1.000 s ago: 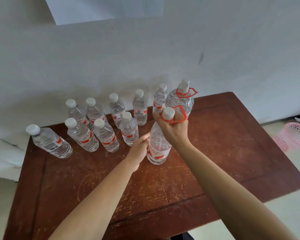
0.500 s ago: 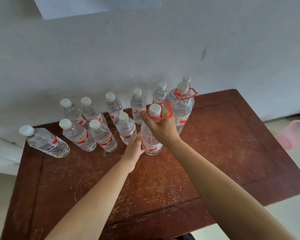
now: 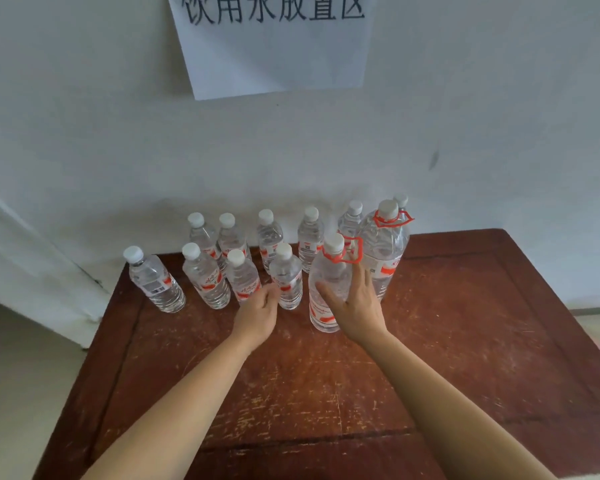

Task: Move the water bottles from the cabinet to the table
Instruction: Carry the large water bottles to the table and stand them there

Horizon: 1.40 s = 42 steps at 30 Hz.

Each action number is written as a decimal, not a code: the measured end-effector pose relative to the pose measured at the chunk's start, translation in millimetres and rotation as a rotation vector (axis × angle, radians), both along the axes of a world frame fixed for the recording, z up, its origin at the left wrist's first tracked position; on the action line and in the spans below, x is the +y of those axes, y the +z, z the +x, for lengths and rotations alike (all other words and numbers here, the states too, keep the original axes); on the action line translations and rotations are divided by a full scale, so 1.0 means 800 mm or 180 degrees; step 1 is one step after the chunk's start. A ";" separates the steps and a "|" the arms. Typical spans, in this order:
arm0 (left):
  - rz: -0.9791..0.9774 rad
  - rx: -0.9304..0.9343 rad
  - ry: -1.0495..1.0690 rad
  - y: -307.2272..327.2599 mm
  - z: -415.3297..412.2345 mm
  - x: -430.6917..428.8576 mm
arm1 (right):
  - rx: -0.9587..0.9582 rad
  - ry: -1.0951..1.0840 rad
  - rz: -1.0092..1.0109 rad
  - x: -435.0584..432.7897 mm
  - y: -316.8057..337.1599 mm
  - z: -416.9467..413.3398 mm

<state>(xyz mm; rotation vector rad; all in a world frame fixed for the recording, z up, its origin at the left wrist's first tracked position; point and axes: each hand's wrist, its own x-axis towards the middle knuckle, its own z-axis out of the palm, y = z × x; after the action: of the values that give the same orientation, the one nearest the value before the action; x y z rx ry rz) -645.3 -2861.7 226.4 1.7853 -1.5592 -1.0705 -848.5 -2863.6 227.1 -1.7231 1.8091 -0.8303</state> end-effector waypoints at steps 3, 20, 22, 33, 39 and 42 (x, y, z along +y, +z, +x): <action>-0.0441 -0.0570 0.0192 0.017 0.019 0.008 | 0.0008 -0.0094 -0.0343 0.011 -0.008 0.000; -0.0843 -0.3394 0.2331 0.164 0.202 0.356 | -0.0435 0.1131 -0.1271 0.158 0.056 0.241; -0.0879 -0.3520 0.2602 0.185 0.244 0.423 | -0.0309 0.1576 -0.1559 0.205 0.088 0.301; -0.0376 -0.4544 0.4610 0.282 0.422 0.946 | -0.0672 0.3851 -0.2886 0.625 0.233 0.659; 0.0609 -0.4660 0.5585 0.272 0.409 1.196 | -0.1175 0.5134 -0.3178 0.900 0.242 0.780; 0.1084 -0.4584 0.6061 0.260 0.401 1.295 | -0.1348 0.5680 -0.3152 1.025 0.235 0.825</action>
<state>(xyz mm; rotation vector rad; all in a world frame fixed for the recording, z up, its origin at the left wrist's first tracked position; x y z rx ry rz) -324.5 -1825.5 434.4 2.9266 0.5894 1.1092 -188.1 -2043.6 415.3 -2.3943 -0.8405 -0.9784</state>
